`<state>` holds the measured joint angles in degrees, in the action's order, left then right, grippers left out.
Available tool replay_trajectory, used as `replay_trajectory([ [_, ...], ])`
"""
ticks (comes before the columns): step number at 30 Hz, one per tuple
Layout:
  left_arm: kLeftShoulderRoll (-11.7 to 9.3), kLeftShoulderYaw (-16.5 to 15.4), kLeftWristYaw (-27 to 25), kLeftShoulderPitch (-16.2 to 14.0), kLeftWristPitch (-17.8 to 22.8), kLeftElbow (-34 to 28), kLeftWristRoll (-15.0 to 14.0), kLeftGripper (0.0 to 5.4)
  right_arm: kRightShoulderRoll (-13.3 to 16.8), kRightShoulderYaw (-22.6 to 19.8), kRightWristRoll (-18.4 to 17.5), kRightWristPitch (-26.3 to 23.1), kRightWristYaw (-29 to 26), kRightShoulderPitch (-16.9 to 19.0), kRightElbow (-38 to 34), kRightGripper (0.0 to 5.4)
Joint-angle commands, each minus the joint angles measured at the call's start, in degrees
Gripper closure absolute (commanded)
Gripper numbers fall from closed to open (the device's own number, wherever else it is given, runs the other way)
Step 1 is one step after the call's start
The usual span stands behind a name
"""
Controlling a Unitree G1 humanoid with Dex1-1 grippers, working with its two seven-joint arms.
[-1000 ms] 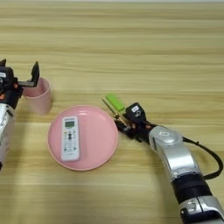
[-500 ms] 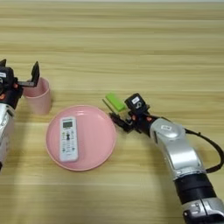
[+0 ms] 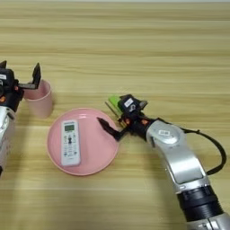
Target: Move the objects on the table
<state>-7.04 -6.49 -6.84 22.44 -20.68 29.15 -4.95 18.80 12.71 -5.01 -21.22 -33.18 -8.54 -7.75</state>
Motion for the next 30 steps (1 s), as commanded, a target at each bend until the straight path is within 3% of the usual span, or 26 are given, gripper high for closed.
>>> replay_trajectory([
  [1, 0.3, 0.24, 0.04, 0.45, 0.0, -0.82, 0.17, 0.0, -1.03, 2.93, -0.19, -1.29, -0.98, 0.06, -2.11, 0.02],
  [6, 0.34, 0.26, 0.01, 0.43, -0.01, -0.91, 0.21, 0.0, -1.62, 6.46, -0.41, -2.66, -2.51, 0.1, -4.18, 0.02],
  [15, 0.42, 0.26, 0.01, 0.32, 0.02, -1.12, 0.23, 0.0, -5.56, 10.6, 1.35, -3.23, -1.37, -3.25, 0.59, 0.02],
  [23, 0.55, 0.37, 0.13, 0.18, -0.06, -1.35, 0.42, 0.0, -10.22, 13.81, 6.15, -0.78, 2.78, -6.97, 8.69, 0.02],
  [30, 0.75, 0.53, 0.44, 0.12, -0.2, -1.53, 0.77, 0.0, -11.44, 16.95, 11.89, 3.54, 6.13, -7.28, 12.05, 0.02],
])
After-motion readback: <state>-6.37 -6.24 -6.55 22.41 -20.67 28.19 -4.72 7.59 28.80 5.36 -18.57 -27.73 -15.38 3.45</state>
